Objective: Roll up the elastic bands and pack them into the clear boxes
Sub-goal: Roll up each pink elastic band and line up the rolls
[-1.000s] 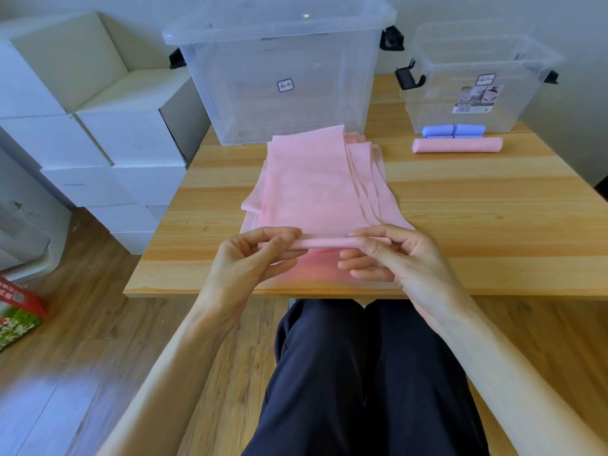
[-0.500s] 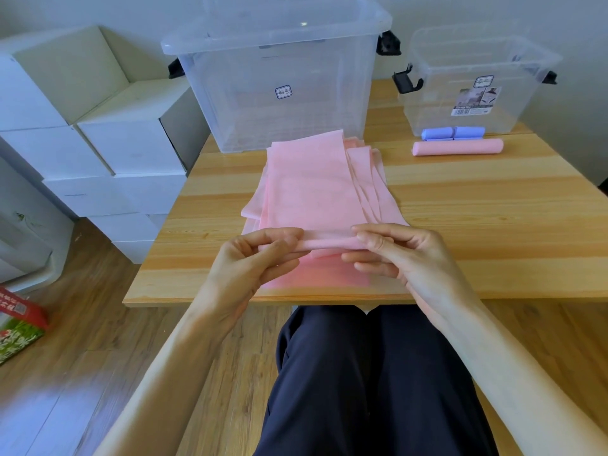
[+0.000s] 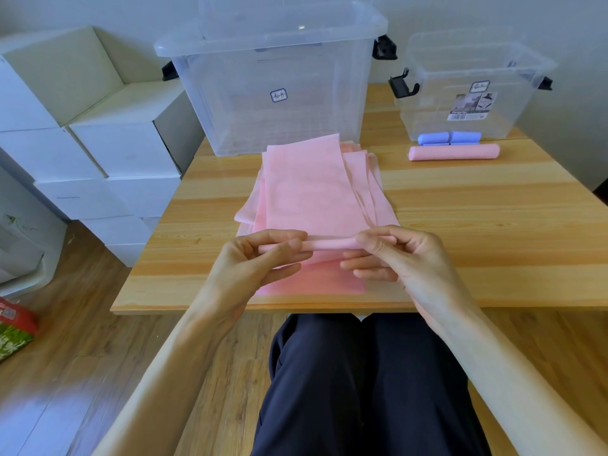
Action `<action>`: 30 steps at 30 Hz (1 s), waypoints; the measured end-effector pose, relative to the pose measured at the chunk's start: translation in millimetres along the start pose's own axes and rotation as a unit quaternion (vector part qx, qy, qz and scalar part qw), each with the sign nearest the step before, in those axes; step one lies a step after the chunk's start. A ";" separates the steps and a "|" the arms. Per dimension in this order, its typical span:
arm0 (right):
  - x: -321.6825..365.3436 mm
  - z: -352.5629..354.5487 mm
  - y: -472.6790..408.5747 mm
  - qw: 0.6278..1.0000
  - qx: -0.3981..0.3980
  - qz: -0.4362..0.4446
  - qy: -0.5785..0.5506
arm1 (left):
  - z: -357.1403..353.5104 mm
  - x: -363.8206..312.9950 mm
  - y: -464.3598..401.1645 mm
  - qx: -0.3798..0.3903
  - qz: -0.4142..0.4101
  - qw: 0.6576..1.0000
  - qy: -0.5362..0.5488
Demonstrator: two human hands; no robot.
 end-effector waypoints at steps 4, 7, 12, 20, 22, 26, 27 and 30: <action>-1.2 -2.1 -1.2 1.000 0.011 -0.006 -0.001 | -0.7 0.3 0.4 -0.002 -0.008 1.000 0.004; -1.4 -3.5 -2.0 1.000 0.017 0.005 0.000 | 1.2 -0.2 -0.2 -0.014 -0.012 1.000 0.007; -3.2 -3.7 -2.8 1.000 0.015 0.000 0.000 | -1.1 2.1 1.4 0.008 0.000 1.000 -0.018; -4.0 -8.5 -0.1 0.999 0.031 0.009 0.013 | -1.4 2.1 1.6 -0.002 -0.019 0.999 -0.049; -4.3 -8.4 -0.2 0.999 0.029 0.009 0.012 | -1.4 4.7 0.5 0.004 -0.009 1.000 -0.014; -5.4 -6.8 -1.5 1.000 0.008 0.012 -0.007 | -0.2 6.3 -0.2 0.007 0.008 1.000 0.029; -6.0 -6.6 -1.8 1.000 0.003 0.011 -0.015 | 0.6 5.5 -0.3 0.004 0.005 1.000 0.025; -7.1 -5.5 -1.7 1.000 -0.008 0.005 -0.024 | 0.3 3.5 0.4 0.006 -0.006 1.000 0.008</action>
Point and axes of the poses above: each hand's wrist, its own y-axis away from the middle knuckle, its own z-axis out of the back of the hand, x = y × z, the point moved 7 cm from there along -y, towards the middle knuckle, and after that the axes turned 5 degrees about z, right-handed, at the moved point
